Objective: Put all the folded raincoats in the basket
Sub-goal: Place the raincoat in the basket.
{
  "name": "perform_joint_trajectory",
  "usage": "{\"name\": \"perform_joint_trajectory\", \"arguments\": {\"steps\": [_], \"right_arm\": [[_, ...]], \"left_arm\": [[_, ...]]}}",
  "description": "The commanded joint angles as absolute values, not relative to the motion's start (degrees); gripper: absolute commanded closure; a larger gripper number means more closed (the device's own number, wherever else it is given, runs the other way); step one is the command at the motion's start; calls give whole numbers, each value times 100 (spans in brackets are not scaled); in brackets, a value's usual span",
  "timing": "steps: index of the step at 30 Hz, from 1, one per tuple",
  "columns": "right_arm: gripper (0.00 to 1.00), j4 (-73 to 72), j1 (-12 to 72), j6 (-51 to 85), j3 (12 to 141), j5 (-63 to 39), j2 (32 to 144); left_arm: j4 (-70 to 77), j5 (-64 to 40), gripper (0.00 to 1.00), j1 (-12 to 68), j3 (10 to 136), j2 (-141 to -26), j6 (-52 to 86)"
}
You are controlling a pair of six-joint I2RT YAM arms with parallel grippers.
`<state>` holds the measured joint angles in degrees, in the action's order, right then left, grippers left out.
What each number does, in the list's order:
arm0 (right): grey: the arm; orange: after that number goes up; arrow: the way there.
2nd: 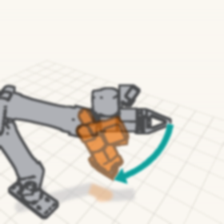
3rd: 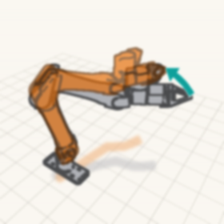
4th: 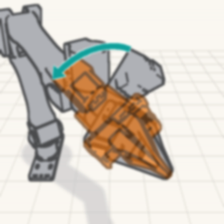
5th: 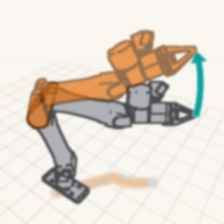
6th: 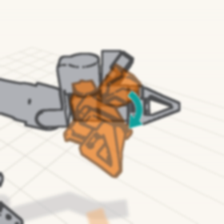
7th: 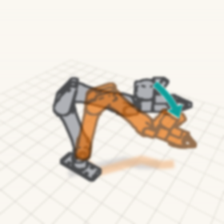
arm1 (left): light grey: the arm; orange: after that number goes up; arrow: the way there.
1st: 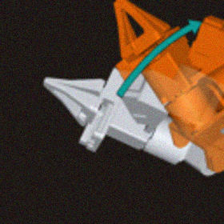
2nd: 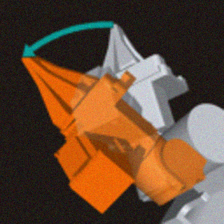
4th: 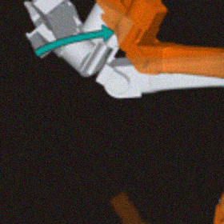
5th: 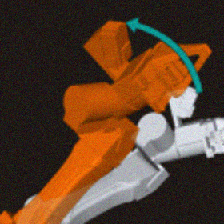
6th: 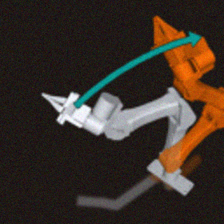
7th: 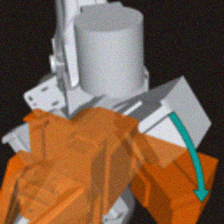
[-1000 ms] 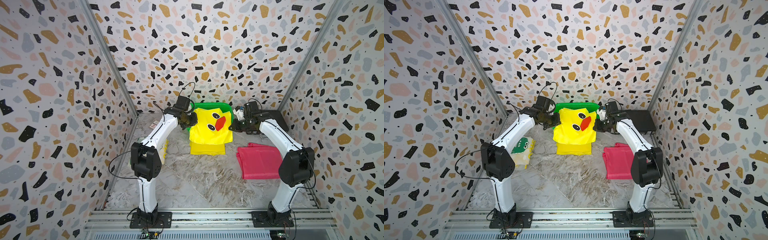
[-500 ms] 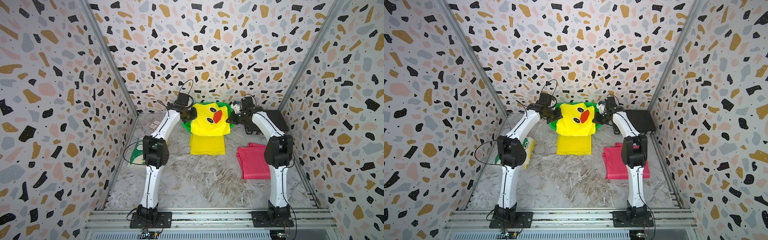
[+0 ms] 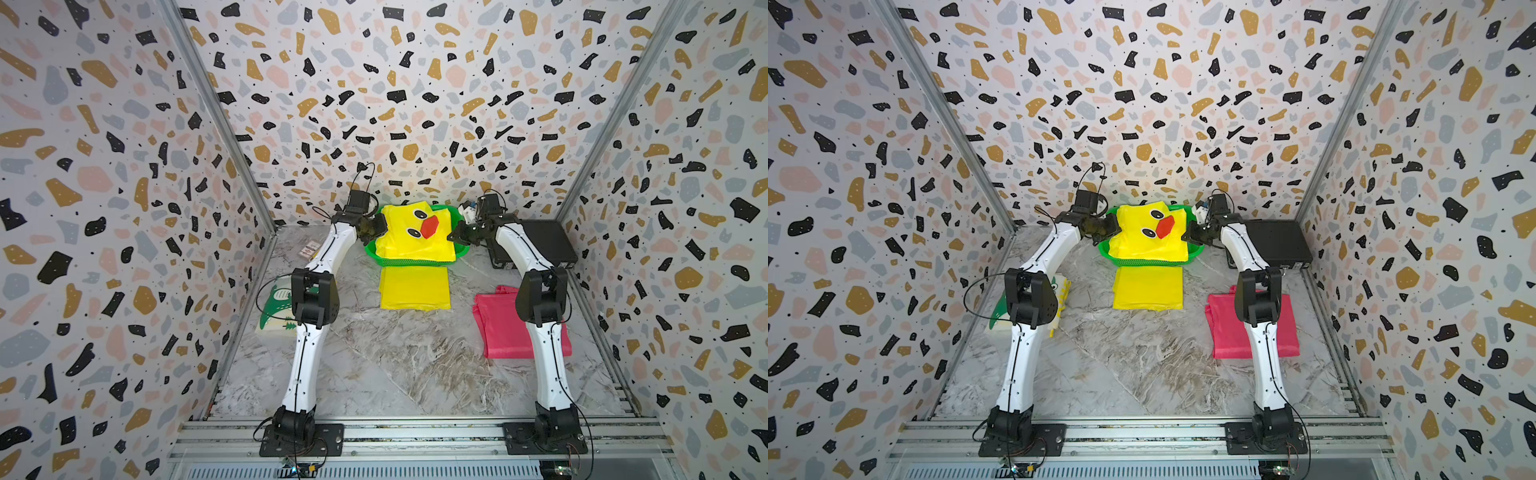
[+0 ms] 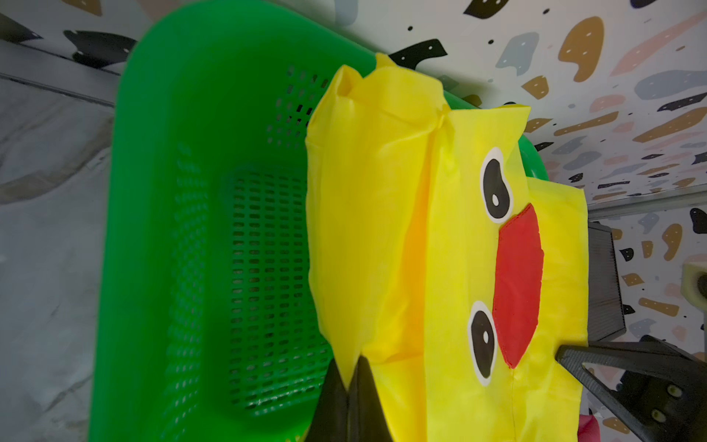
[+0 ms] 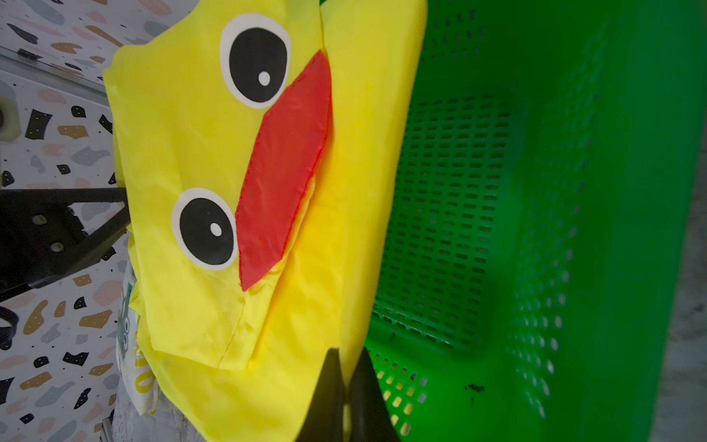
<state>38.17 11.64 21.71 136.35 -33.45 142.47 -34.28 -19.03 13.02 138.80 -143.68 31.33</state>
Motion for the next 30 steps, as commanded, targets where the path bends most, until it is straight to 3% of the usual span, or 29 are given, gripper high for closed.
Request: {"name": "perform_joint_trajectory", "arguments": {"steps": [1, 18, 21, 22, 23, 25, 30], "right_arm": [[100, 3412, 1145, 2506, 13869, -3333, 14266], [100, 3239, 1130, 2482, 14148, -2970, 14588], [95, 3366, 1126, 2386, 14149, -2876, 14551], [84, 3398, 1126, 2336, 14148, -2845, 14534], [69, 3429, 1126, 2289, 14150, -2809, 14520], [50, 3508, 1116, 2243, 14149, -2725, 14472], [42, 3680, 1107, 2158, 14144, -2654, 14247]], "left_arm": [[-2856, -1863, 100, 1230, 14131, -14451, 3268], [-2634, -1767, 100, 1213, 14136, -14661, 3086], [-2702, -1678, 100, 1211, 14064, -14644, 2995], [-2743, -1614, 100, 1213, 14062, -14653, 2945], [-2805, -1568, 88, 1213, 14076, -14651, 2883], [-2943, -1505, 64, 1204, 14112, -14642, 2798], [-3232, -1521, 26, 1193, 14140, -14458, 2604]]}}
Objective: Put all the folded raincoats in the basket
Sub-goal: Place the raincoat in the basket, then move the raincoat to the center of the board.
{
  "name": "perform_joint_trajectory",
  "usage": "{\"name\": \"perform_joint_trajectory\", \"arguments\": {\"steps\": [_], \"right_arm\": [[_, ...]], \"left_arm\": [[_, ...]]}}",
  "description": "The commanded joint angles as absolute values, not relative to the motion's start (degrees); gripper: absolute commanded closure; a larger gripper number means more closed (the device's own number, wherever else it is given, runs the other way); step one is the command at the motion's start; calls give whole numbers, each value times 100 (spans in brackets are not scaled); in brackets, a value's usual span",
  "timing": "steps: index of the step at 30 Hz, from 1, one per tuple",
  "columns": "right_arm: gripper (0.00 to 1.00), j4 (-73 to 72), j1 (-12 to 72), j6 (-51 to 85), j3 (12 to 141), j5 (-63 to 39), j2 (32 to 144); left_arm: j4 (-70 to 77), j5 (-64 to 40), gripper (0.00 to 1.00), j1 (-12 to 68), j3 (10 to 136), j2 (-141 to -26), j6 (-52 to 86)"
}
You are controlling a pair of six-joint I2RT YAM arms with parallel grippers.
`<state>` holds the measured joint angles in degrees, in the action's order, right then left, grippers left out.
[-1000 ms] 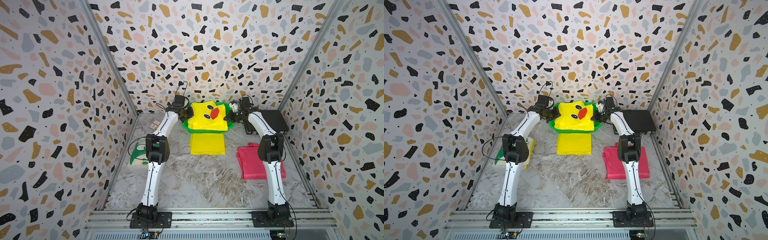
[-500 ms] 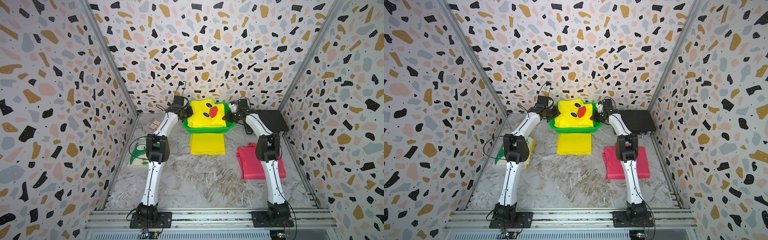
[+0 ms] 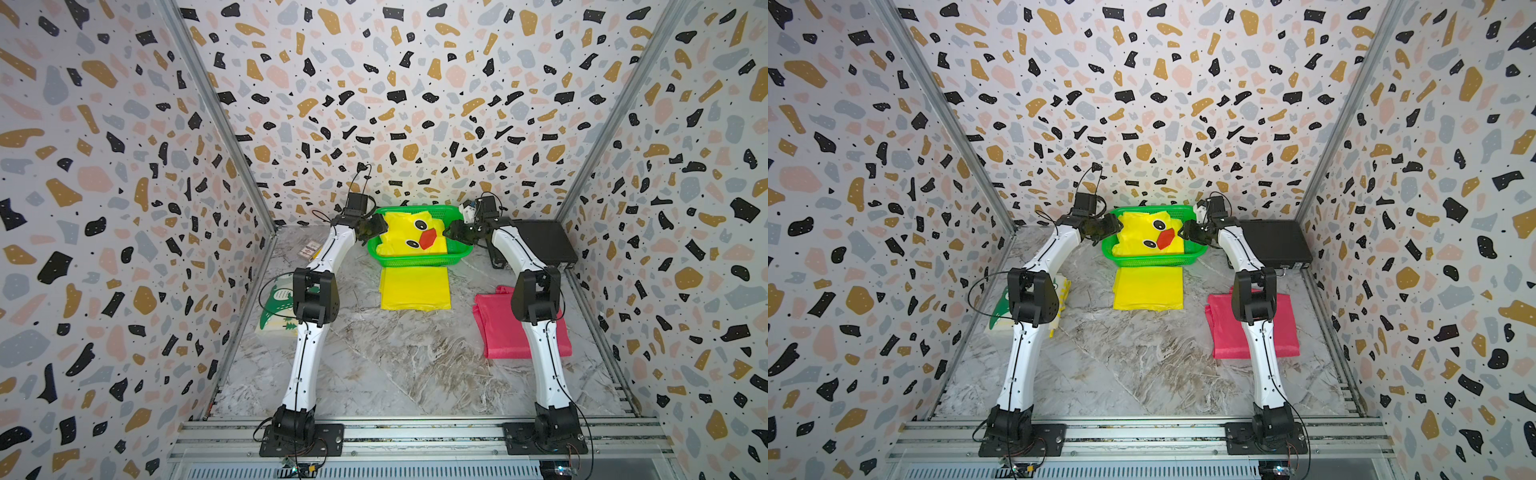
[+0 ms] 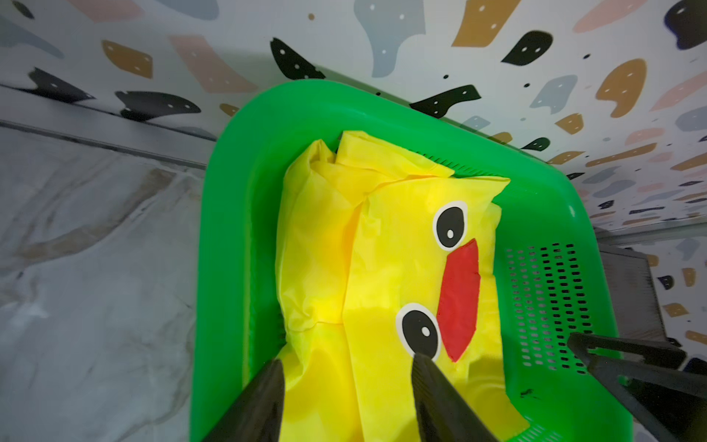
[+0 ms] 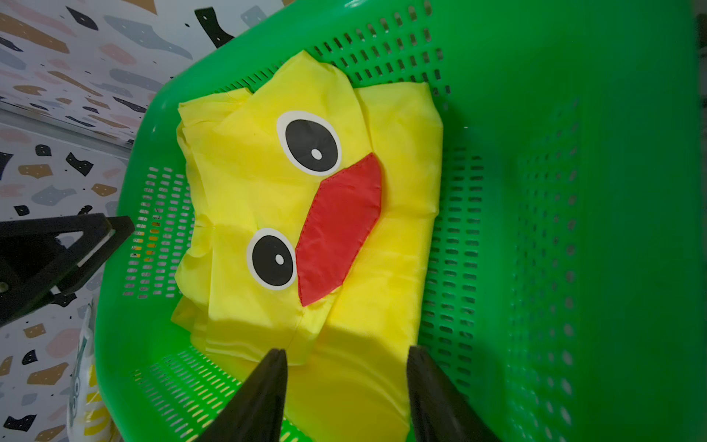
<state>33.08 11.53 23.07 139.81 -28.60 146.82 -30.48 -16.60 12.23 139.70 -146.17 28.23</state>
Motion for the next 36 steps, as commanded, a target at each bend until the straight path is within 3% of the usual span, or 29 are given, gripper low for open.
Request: {"name": "perform_joint_trajectory", "arguments": {"steps": [1, 5, 14, 27, 36], "right_arm": [[41, 3710, 1112, 2122, 14144, -2622, 14186], [40, 3859, 1110, 2077, 14141, -2681, 13922], [43, 4377, 1142, 1784, 13590, -2939, 13034], [43, 3807, 1217, 1407, 9213, -2324, 9978], [40, 4078, 1338, 1496, 6918, -1670, 7930]], "left_arm": [[-3296, -1512, 20, 1194, 14142, -14392, 2570], [-3525, -1476, 11, 1188, 14114, -14097, 2449], [-3588, -1800, 11, 1195, 12992, -13015, 2364], [-2373, -1958, 9, 1341, 9303, -10582, 2986], [-2287, -1747, 10, 2111, 7629, -9510, 3081]]}}
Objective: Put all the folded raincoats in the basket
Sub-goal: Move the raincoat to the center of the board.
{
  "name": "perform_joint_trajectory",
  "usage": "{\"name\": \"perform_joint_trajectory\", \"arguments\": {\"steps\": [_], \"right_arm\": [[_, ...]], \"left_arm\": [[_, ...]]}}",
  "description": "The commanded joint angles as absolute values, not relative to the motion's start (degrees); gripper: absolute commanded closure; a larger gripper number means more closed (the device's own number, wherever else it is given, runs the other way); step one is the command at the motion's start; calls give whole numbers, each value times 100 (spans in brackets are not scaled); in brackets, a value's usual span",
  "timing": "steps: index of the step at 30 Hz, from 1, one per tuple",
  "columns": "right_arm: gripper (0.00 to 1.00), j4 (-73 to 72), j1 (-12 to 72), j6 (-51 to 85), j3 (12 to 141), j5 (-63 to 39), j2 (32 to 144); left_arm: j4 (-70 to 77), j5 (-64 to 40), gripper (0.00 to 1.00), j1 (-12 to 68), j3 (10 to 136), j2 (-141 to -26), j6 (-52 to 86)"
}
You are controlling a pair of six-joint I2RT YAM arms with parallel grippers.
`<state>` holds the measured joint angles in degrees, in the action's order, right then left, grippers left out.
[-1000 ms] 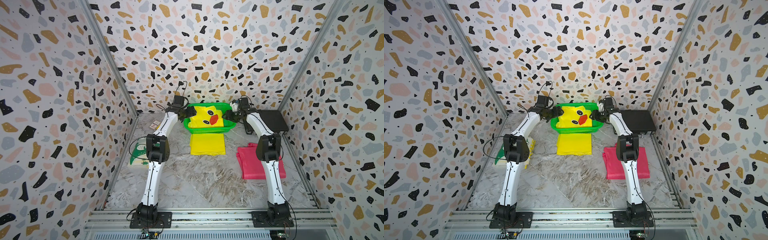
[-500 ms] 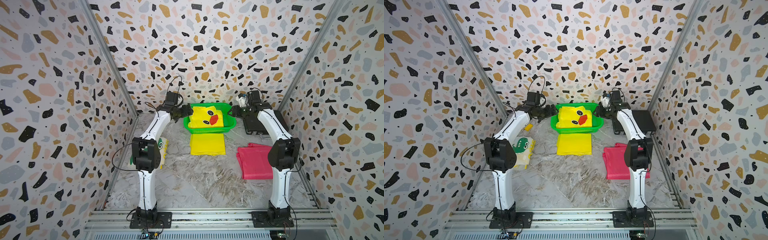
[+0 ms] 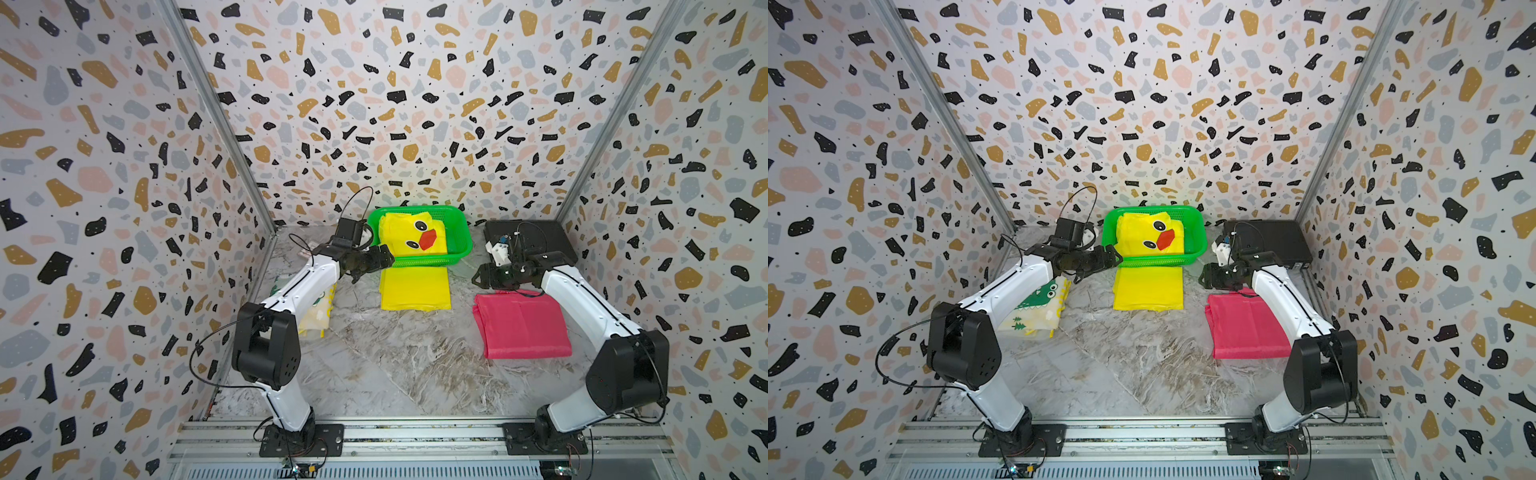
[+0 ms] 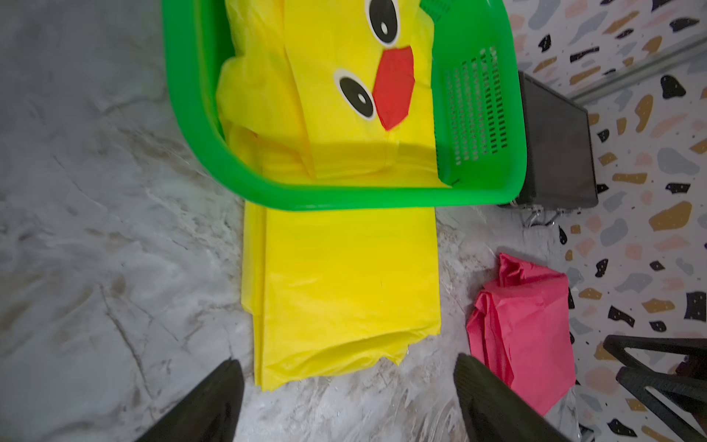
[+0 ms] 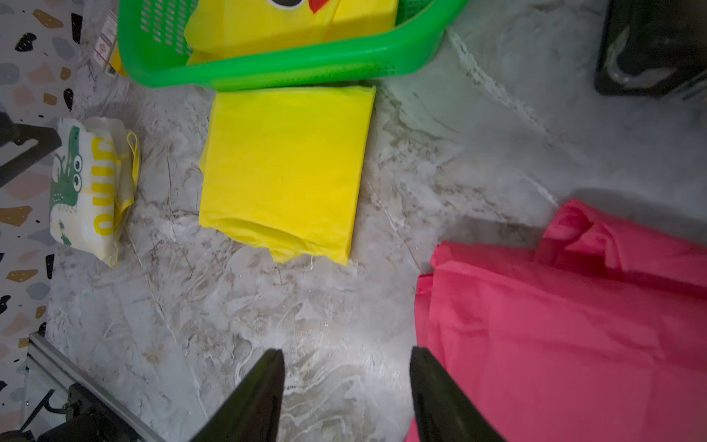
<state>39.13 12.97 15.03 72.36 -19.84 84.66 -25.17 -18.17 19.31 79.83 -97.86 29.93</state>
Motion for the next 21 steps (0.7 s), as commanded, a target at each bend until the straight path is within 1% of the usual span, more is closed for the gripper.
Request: {"name": "perform_joint_trajectory", "arguments": {"steps": [1, 5, 7, 10, 12, 18, 21], "right_arm": [[39, 4140, 1344, 1510, 6714, -1604, 7735], [36, 4329, 1362, 1568, 6059, -1274, 7155], [33, 4427, 1362, 1653, 5775, -940, 6923], [32, 4506, 1362, 1781, 5484, -621, 6874], [32, 4474, 1362, 1893, 5424, -622, 7008], [32, 4419, 1362, 2121, 5473, -107, 7796], [35, 4310, 1362, 2080, 5545, -43, 8162]], "left_arm": [[-2212, -1755, 10, 2184, 7436, -9378, 3120], [-1950, -1735, 10, 2414, 6681, -8956, 3339], [-1849, -1744, 10, 2544, 6351, -8751, 3457], [-1822, -1644, 10, 2805, 6016, -8509, 3515], [-1796, -1567, 10, 2962, 5822, -8379, 3538], [-1681, -1477, 10, 3267, 5262, -7974, 3725], [-1637, -1442, 10, 3314, 5035, -7763, 3770]]}}
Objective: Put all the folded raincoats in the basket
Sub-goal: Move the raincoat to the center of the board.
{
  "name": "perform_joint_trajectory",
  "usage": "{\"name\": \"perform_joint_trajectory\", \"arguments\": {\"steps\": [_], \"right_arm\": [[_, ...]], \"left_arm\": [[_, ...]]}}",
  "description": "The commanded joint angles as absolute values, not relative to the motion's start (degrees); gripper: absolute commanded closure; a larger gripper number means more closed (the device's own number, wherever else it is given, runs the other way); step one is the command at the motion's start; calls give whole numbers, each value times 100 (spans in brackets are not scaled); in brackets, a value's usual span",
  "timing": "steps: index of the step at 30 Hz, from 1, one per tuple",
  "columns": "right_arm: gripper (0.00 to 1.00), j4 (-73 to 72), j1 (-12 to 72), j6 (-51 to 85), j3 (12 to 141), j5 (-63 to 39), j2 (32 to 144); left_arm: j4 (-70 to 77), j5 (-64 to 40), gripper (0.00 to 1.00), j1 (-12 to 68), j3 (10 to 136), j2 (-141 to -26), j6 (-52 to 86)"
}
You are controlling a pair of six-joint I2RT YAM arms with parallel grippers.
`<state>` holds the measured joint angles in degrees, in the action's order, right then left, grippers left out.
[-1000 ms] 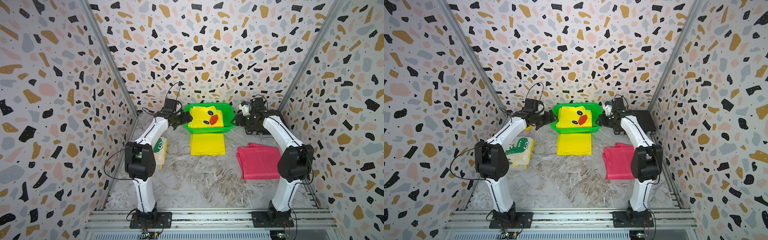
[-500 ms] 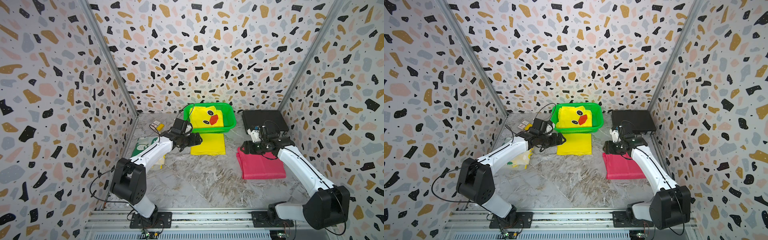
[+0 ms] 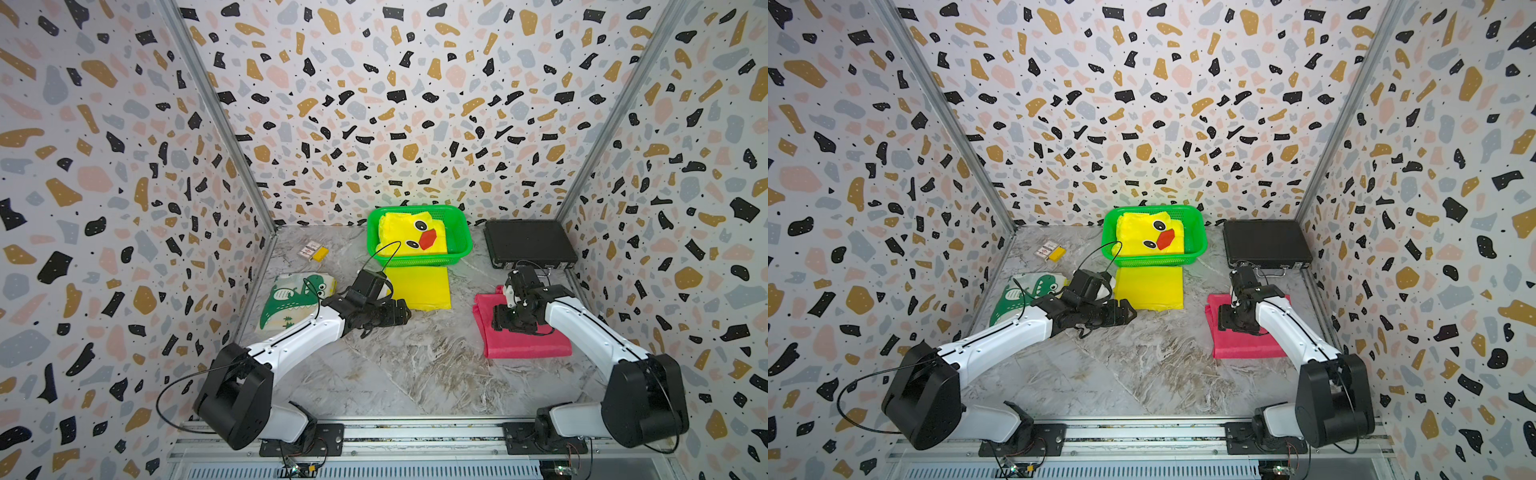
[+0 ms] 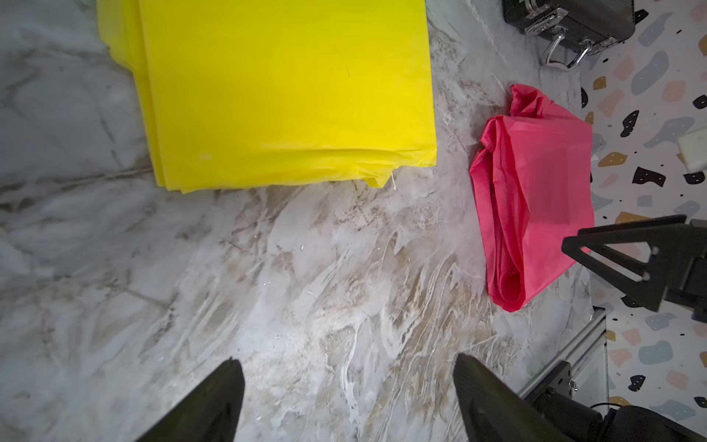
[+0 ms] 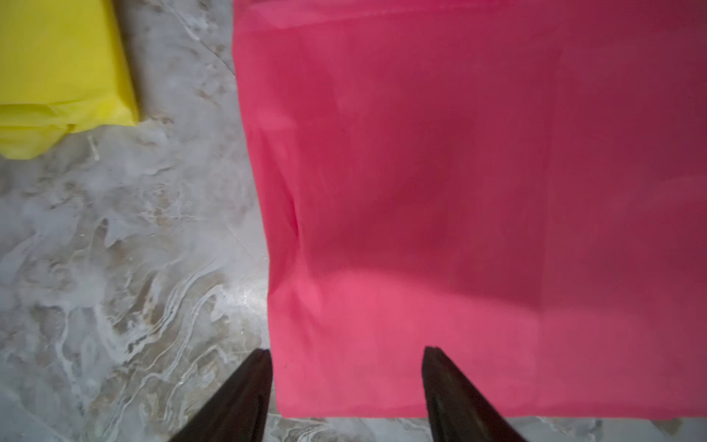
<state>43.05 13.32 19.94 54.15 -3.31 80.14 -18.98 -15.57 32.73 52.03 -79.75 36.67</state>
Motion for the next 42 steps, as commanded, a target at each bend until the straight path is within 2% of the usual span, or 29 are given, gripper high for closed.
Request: {"name": "perform_joint_trajectory", "arguments": {"steps": [1, 8, 13, 18, 24, 27, 33, 35, 42], "right_arm": [[36, 4290, 1362, 2068, 5588, -48, 8278], [47, 3919, 1385, 2234, 5500, -563, 8911], [50, 3775, 1634, 2350, 5202, -815, 8908], [52, 3850, 2161, 2551, 5104, -702, 8611], [56, 4296, 2165, 2636, 5504, 149, 7505], [62, 4511, 1829, 2427, 5887, 421, 7256], [89, 4631, 584, 2133, 6351, 368, 7993], [91, 4623, 364, 2113, 6435, 292, 8350], [85, 4433, 261, 1932, 6524, 77, 9312]], "left_arm": [[-1626, -1441, 10, 3321, 4986, -7727, 3779], [-1727, -1441, 10, 3314, 4924, -7668, 3659], [-1700, -1432, 10, 3314, 4882, -7685, 3584], [-1735, -1498, 10, 3313, 4925, -7834, 3501], [-1871, -1494, 10, 3314, 4974, -7736, 3411], [-1918, -1486, 10, 3316, 5049, -7709, 3384], [-1887, -1621, 9, 3313, 5207, -7787, 3410], [-1870, -1652, 9, 3317, 5221, -7792, 3410], [-1808, -1678, 9, 3316, 5054, -7762, 3410]]}}
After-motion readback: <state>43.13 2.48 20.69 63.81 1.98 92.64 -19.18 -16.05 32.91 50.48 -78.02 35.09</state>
